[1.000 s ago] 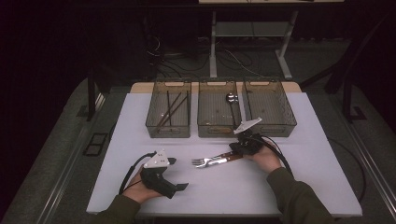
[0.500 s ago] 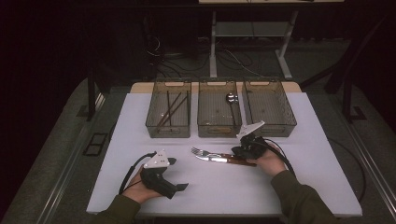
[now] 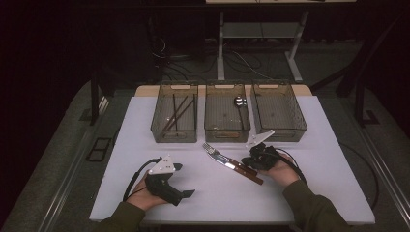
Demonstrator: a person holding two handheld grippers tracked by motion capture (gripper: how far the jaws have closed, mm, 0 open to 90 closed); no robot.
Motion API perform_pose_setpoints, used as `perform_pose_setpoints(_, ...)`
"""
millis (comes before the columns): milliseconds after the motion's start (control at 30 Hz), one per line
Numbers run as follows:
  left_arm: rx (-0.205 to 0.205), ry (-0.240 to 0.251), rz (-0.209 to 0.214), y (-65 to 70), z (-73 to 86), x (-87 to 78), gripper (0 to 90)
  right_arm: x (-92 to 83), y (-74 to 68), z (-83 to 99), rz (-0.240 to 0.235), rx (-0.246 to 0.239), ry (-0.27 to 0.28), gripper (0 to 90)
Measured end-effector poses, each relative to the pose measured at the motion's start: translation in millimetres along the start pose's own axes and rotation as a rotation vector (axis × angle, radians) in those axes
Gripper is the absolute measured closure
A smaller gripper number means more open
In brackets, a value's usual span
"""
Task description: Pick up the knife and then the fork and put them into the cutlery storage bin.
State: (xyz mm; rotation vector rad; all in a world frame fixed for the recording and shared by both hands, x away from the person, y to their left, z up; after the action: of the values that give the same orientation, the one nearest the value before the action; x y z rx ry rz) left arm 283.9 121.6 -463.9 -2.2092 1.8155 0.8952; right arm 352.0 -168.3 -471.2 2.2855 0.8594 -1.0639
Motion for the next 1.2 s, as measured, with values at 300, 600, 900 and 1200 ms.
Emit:
perform_pose_setpoints(300, 0.0, 0.012, -0.004, -2.8, 0.0, -1.7, 0.0, -5.4, 3.6, -1.3, -0.007, 0.037, 0.012, 82.5)
perform_pose_setpoints(600, 0.003, 0.01, -0.003, -2.2, -0.3, -2.2, 0.0, -29.3, 2.8, -10.1, -0.076, 0.096, 0.09, 52.4)
perform_pose_setpoints(900, 0.002, 0.007, -0.005, -1.7, -0.2, -1.7, 0.0, -34.7, -15.1, -10.1, -0.094, 0.056, 0.083, 53.9)
perform_pose_setpoints(1200, 0.004, 0.008, -0.004, -2.0, -0.3, -1.3, 0.0, -23.4, -25.6, -11.4, -0.094, 0.005, 0.043, 68.2)
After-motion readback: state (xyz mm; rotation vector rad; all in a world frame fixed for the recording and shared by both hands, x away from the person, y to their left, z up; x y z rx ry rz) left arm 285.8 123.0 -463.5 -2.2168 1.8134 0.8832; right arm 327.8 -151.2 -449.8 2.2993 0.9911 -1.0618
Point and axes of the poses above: each handheld gripper's, and its own axes: x roughly forward along the jaws, z roughly out of its underside, y roughly to its right, the point moved 4 cm from there along x, roughly forward along the jaws, and after that the axes turned 14 degrees about z, right-handed, at the moved point
